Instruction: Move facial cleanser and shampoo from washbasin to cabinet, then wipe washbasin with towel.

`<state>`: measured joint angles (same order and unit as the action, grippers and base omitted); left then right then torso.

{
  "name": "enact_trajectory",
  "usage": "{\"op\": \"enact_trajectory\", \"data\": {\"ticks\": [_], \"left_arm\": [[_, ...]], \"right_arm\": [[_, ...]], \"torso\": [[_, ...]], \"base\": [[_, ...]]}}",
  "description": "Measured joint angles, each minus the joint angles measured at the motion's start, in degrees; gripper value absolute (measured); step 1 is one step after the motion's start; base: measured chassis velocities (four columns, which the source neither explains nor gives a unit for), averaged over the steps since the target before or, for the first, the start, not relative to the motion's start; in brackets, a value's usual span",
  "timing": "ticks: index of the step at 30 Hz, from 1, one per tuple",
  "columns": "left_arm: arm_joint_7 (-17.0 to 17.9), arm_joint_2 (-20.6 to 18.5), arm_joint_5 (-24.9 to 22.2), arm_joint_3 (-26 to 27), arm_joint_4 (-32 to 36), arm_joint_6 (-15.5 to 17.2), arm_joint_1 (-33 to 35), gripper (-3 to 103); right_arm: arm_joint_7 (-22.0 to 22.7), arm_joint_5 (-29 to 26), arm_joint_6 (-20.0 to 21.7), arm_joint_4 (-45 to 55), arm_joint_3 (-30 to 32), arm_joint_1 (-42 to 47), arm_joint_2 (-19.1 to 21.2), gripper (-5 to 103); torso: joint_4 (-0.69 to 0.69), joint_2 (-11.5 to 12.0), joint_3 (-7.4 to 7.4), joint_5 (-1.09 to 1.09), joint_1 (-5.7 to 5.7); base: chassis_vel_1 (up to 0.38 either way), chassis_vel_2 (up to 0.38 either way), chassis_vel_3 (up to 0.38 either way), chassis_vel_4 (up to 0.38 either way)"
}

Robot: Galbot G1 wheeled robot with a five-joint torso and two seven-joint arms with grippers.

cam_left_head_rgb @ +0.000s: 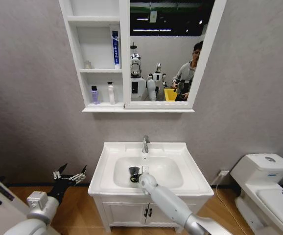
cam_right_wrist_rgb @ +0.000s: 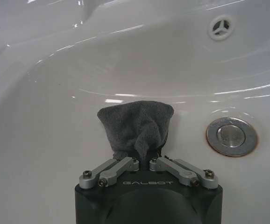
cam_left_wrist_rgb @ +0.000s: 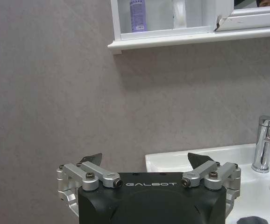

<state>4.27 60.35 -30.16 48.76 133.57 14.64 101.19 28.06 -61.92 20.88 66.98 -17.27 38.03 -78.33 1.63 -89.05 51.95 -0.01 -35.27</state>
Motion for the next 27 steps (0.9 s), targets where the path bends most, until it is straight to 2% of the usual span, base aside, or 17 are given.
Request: {"op": "enact_trajectory", "data": {"ticks": [4,6,7,10,11,13,14,16,17,19,20,22,23,24,26,27], "left_arm": [[0.0,0.0,0.0,0.0,0.0,0.0,0.0,100],[0.0,0.0,0.0,0.0,0.0,0.0,0.0,100],[0.0,0.0,0.0,0.0,0.0,0.0,0.0,100],[0.0,0.0,0.0,0.0,0.0,0.0,0.0,100],[0.0,0.0,0.0,0.0,0.0,0.0,0.0,100],[0.0,0.0,0.0,0.0,0.0,0.0,0.0,100],[0.0,0.0,0.0,0.0,0.0,0.0,0.0,100],[0.0,0.0,0.0,0.0,0.0,0.0,0.0,100],[0.0,0.0,0.0,0.0,0.0,0.0,0.0,100],[0.0,0.0,0.0,0.0,0.0,0.0,0.0,100],[0.0,0.0,0.0,0.0,0.0,0.0,0.0,100],[0.0,0.0,0.0,0.0,0.0,0.0,0.0,100],[0.0,0.0,0.0,0.0,0.0,0.0,0.0,100],[0.0,0.0,0.0,0.0,0.0,0.0,0.0,100],[0.0,0.0,0.0,0.0,0.0,0.0,0.0,100],[0.0,0.0,0.0,0.0,0.0,0.0,0.0,100]], "right_arm": [[1.1,0.4,0.6,1.0,1.4,1.0,2.4,5],[2.2,0.6,1.5,2.8,3.9,2.8,6.1,5],[2.2,0.6,1.5,2.8,3.9,2.8,6.1,5],[3.5,0.2,2.1,6.8,6.3,4.8,14.0,5],[3.5,0.2,2.1,6.8,6.3,4.8,14.0,5],[3.4,0.7,2.0,10.2,7.9,5.9,17.7,5],[3.4,0.7,2.0,10.2,7.9,5.9,17.7,5],[1.9,7.6,-1.1,13.7,11.0,7.5,21.3,5],[1.9,7.6,-1.1,13.7,11.0,7.5,21.3,5],[-1.6,14.5,-6.0,15.5,13.9,9.0,24.3,5],[-1.6,14.5,-6.0,15.5,13.9,9.0,24.3,5],[-5.7,18.9,-9.5,15.3,16.1,9.8,26.4,5],[-7.5,19.6,-10.9,14.1,17.0,9.7,26.8,5],[-7.5,19.6,-10.9,14.1,17.0,9.7,26.8,5],[-10.8,17.7,-12.9,10.8,17.9,8.7,26.9,5],[-10.8,17.7,-12.9,10.8,17.9,8.7,26.9,5]], "torso": [[0.00,0.0,0.00,0.01,0.00],[0.03,0.0,-0.01,-0.01,0.01],[0.03,0.0,-0.01,-0.01,0.01],[0.04,0.0,-0.01,0.00,0.01],[0.04,0.0,-0.01,0.00,0.01],[0.06,0.0,-0.01,0.00,0.01],[0.06,0.0,-0.01,0.00,0.01],[0.01,0.0,-0.01,0.00,0.01],[0.01,0.0,-0.01,0.00,0.01],[0.02,0.0,-0.01,-0.01,0.01],[0.02,0.0,-0.01,-0.01,0.01],[0.04,0.0,-0.01,0.01,0.02],[0.03,0.0,-0.01,0.00,0.01],[0.03,0.0,-0.01,0.00,0.01],[0.03,0.0,-0.01,-0.01,0.01],[0.03,0.0,-0.01,-0.01,0.01]], "base": [[0.000,0.000,0.000,0.000],[0.000,0.000,0.000,0.000],[0.000,0.000,0.000,0.000],[0.000,0.000,0.000,0.000],[0.000,0.000,0.000,0.000],[0.000,0.000,0.000,0.000],[0.000,0.000,0.000,0.000],[0.000,0.000,0.000,0.000],[0.000,0.000,0.000,0.000],[0.000,0.000,0.000,0.000],[0.000,0.000,0.000,0.000],[0.000,0.000,0.000,0.000],[0.000,0.000,0.000,0.000],[0.000,0.000,0.000,0.000],[0.000,0.000,0.000,0.000],[0.000,0.000,0.000,0.000]]}}
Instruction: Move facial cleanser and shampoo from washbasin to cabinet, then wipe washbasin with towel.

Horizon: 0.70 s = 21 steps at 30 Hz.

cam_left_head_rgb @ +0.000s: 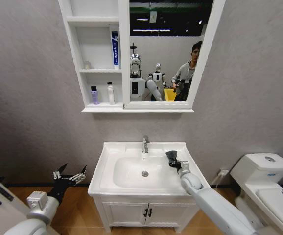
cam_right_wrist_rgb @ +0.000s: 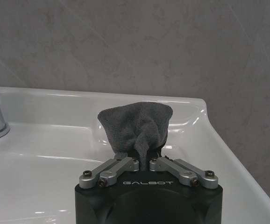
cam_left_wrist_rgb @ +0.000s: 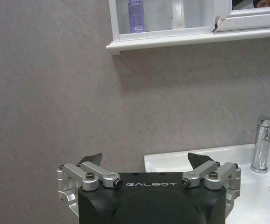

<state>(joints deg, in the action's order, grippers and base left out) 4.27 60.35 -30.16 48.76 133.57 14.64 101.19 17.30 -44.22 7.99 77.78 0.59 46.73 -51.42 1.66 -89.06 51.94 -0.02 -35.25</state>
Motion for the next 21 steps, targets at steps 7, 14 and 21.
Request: {"op": "enact_trajectory", "data": {"ticks": [7,14,21], "left_arm": [[0.0,0.0,0.0,0.0,0.0,0.0,0.0,100],[0.0,0.0,0.0,0.0,0.0,0.0,0.0,100],[0.0,0.0,0.0,0.0,0.0,0.0,0.0,100]], "right_arm": [[-5.0,-0.6,-5.2,-10.4,0.2,-3.0,-0.6,2],[-7.3,-0.4,-8.3,-13.8,1.0,-4.1,-0.9,26],[-8.3,-0.5,-9.6,-13.8,0.7,-3.9,-0.8,48]], "torso": [[-0.02,0.0,0.00,0.00,-0.01],[-0.02,0.0,0.00,0.02,-0.01],[-0.02,0.0,0.00,0.02,0.00]], "base": [[0.000,0.000,0.000,0.000],[0.000,0.000,0.000,0.000],[0.000,0.000,0.000,0.000]]}}
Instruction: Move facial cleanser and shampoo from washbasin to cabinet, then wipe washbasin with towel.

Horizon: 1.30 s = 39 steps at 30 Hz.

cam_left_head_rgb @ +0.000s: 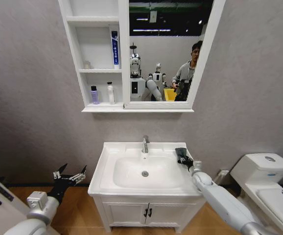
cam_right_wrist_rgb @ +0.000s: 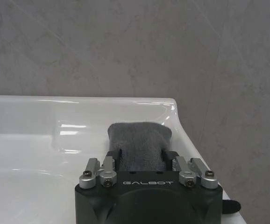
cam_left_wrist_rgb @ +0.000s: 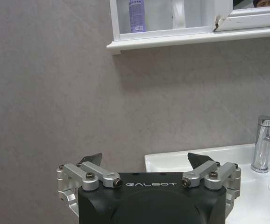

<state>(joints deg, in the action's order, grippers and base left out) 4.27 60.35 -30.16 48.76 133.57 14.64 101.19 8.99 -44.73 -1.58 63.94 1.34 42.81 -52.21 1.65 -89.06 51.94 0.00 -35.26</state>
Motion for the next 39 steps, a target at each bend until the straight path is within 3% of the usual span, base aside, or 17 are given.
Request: {"op": "enact_trajectory", "data": {"ticks": [1,7,10,11,13,14,17,19,21,25,27,28,30,31,33,37,39], "left_arm": [[0.0,0.0,0.0,0.0,0.0,0.0,0.0,100],[0.0,0.0,0.0,0.0,0.0,0.0,0.0,100],[0.0,0.0,0.0,0.0,0.0,0.0,0.0,100],[0.0,0.0,0.0,0.0,0.0,0.0,0.0,100],[0.0,0.0,0.0,0.0,0.0,0.0,0.0,100],[0.0,0.0,0.0,0.0,0.0,0.0,0.0,100],[0.0,0.0,0.0,0.0,0.0,0.0,0.0,100],[0.0,0.0,0.0,0.0,0.0,0.0,0.0,100],[0.0,0.0,0.0,0.0,0.0,0.0,0.0,100],[0.0,0.0,0.0,0.0,0.0,0.0,0.0,100],[0.0,0.0,0.0,0.0,0.0,0.0,0.0,100],[0.0,0.0,0.0,0.0,0.0,0.0,0.0,100],[0.0,0.0,0.0,0.0,0.0,0.0,0.0,100],[0.0,0.0,0.0,0.0,0.0,0.0,0.0,100],[0.0,0.0,0.0,0.0,0.0,0.0,0.0,100],[0.0,0.0,0.0,0.0,0.0,0.0,0.0,100],[0.0,0.0,0.0,0.0,0.0,0.0,0.0,100]], "right_arm": [[-0.9,-0.2,-0.7,0.0,0.0,0.2,0.1,58],[-1.8,2.3,-3.3,0.2,0.6,1.2,-0.1,75],[-1.4,8.4,-5.8,1.9,3.2,2.9,0.0,91],[-1.4,8.4,-5.8,1.9,3.2,2.9,0.0,91],[0.7,15.6,-8.5,3.3,7.2,4.8,-0.3,99],[1.3,18.2,-10.0,4.2,8.8,6.0,-0.3,99],[3.4,19.2,-10.7,9.3,11.1,10.0,0.7,100],[5.2,18.6,-10.2,13.1,12.5,12.9,1.6,100],[12.0,22.1,-8.0,21.2,17.3,20.0,2.5,100],[15.6,26.5,-5.5,30.4,24.7,29.5,1.9,100],[18.7,28.8,-0.7,43.0,33.1,45.1,-0.7,100],[18.7,28.8,-0.7,43.0,33.1,45.1,-0.7,100],[19.4,32.2,-0.5,50.6,37.2,56.7,-4.2,100],[19.4,32.2,-0.5,50.6,37.2,56.7,-4.2,100],[19.9,35.2,-1.4,60.6,40.9,68.7,-10.6,100],[20.6,34.5,0.0,70.4,42.0,77.8,-16.0,100],[21.0,33.6,1.1,73.7,41.9,80.1,-16.7,100]], "torso": [[0.00,0.0,0.00,0.00,0.00],[0.00,0.0,0.00,0.00,0.00],[0.00,0.0,0.00,0.00,0.00],[0.00,0.0,0.00,0.00,0.00],[-0.01,0.0,0.00,0.01,0.00],[0.00,0.0,0.00,0.01,0.00],[0.00,0.0,0.00,-0.02,0.00],[-0.01,0.0,0.00,-0.01,0.00],[-0.02,0.0,-0.01,0.00,0.00],[-0.02,0.0,-0.01,0.01,0.00],[0.01,0.0,-0.01,0.02,0.00],[0.01,0.0,-0.01,0.02,0.00],[0.05,0.0,-0.02,-0.01,0.01],[0.05,0.0,-0.02,-0.01,0.01],[0.04,0.0,-0.02,0.03,0.02],[0.01,0.0,-0.02,0.02,0.01],[0.01,0.0,-0.02,0.04,0.01]], "base": [[0.000,0.000,0.000,0.000],[0.000,0.000,0.000,0.000],[0.000,0.000,0.000,0.000],[0.000,0.000,0.000,0.000],[0.000,0.000,0.000,0.000],[0.000,0.000,0.000,0.000],[0.000,0.000,0.000,0.000],[0.000,0.000,0.000,0.000],[0.000,0.000,0.000,0.000],[0.000,0.000,0.000,0.000],[0.000,0.000,0.000,0.000],[0.000,0.000,0.000,0.000],[0.000,0.000,0.000,0.000],[0.000,0.000,0.000,0.000],[0.000,0.000,0.000,0.000],[0.000,0.000,0.000,0.000],[0.000,0.000,0.000,0.000]]}}
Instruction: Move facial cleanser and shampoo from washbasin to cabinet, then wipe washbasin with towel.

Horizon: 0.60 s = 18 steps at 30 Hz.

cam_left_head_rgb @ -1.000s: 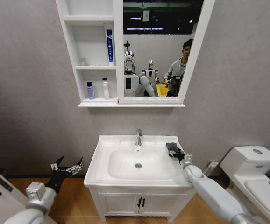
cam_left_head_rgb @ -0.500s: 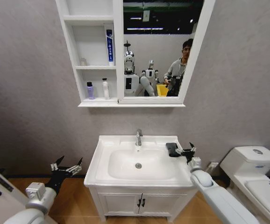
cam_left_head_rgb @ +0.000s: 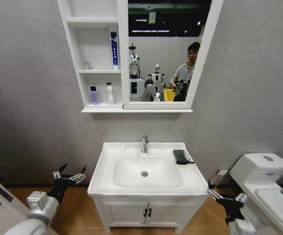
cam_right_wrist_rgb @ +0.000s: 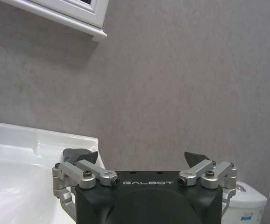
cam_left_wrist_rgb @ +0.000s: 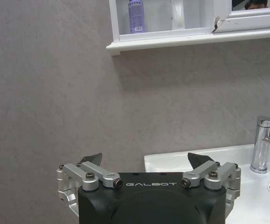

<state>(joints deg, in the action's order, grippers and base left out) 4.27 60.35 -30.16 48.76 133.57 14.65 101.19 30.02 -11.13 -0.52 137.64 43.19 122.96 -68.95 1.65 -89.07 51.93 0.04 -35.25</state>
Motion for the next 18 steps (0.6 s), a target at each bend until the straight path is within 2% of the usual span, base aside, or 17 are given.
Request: {"op": "enact_trajectory", "data": {"ticks": [4,10,13,14,17,18], "left_arm": [[0.0,0.0,0.0,0.0,0.0,0.0,0.0,100],[0.0,0.0,0.0,0.0,0.0,0.0,0.0,100],[0.0,0.0,0.0,0.0,0.0,0.0,0.0,100],[0.0,0.0,0.0,0.0,0.0,0.0,0.0,100],[0.0,0.0,0.0,0.0,0.0,0.0,0.0,100],[0.0,0.0,0.0,0.0,0.0,0.0,0.0,100]], "right_arm": [[0.5,-1.4,2.1,5.6,-1.8,3.9,0.3,100],[-0.3,-4.5,3.7,6.6,-3.2,5.6,0.5,100],[-6.2,-11.0,4.2,6.4,-0.5,4.1,1.8,100],[-6.2,-11.0,4.2,6.4,-0.5,4.1,1.8,100],[-15.5,-14.4,1.7,6.2,5.3,2.8,3.0,100],[-15.5,-14.4,1.7,6.2,5.3,2.8,3.0,100]], "torso": [[-0.02,0.0,0.01,-0.02,-0.01],[-0.01,0.0,0.01,-0.04,-0.01],[-0.01,0.0,0.01,-0.05,-0.01],[-0.01,0.0,0.01,-0.05,-0.01],[-0.02,0.0,0.02,-0.05,-0.02],[-0.02,0.0,0.02,-0.05,-0.02]], "base": [[0.000,0.000,0.000,0.000],[0.000,0.000,0.000,0.000],[0.000,0.000,0.000,0.000],[0.000,0.000,0.000,0.000],[0.000,0.000,0.000,0.000],[0.000,0.000,0.000,0.000]]}}
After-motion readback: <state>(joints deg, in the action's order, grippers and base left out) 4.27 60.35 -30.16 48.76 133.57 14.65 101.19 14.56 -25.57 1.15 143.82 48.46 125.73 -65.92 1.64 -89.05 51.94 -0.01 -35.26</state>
